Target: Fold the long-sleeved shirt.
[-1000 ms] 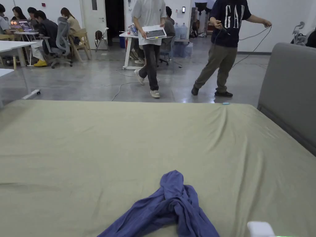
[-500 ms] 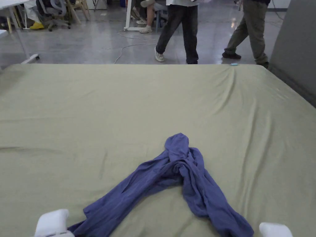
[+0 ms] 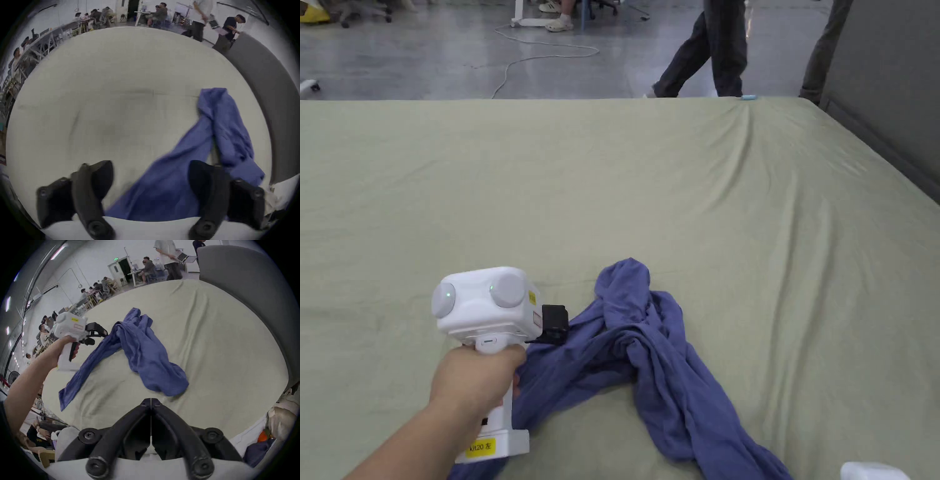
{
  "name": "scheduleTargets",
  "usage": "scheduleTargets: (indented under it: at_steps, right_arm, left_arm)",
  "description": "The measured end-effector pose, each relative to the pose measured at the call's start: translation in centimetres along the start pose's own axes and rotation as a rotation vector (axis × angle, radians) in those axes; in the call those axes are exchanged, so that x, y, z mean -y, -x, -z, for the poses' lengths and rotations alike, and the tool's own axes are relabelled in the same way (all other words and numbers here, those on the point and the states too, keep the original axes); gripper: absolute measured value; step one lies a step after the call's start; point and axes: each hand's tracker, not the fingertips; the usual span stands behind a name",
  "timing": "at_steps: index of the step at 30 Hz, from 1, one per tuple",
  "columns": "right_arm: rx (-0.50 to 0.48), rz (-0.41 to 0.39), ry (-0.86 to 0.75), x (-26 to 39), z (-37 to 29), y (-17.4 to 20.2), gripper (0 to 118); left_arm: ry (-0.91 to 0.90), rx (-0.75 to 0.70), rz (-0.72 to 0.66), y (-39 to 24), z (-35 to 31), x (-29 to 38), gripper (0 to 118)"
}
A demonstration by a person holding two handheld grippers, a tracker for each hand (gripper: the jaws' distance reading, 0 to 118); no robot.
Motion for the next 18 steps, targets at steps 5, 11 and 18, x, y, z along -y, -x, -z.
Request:
scheduleTargets:
  at_steps: [5,11,18]
  right_arm:
    - [0.061,-0.032,0.054,-1.6,2.5,-0.8,0]
    - [0.05,-0.026,0.065,-6.2,6.4,-0.8,98]
    - [0.192,-0.169,0.168,-6.5,12.3,0.6,117]
  left_arm:
    - [-0.039,-0.165,0.272,-3.0,1.1,1.8,52]
    - [-0.015,-0.032,0.209,-3.4,-0.7,2.2,0]
    - [-0.103,0.129,0.016,-0.4,-6.5,0.1,0]
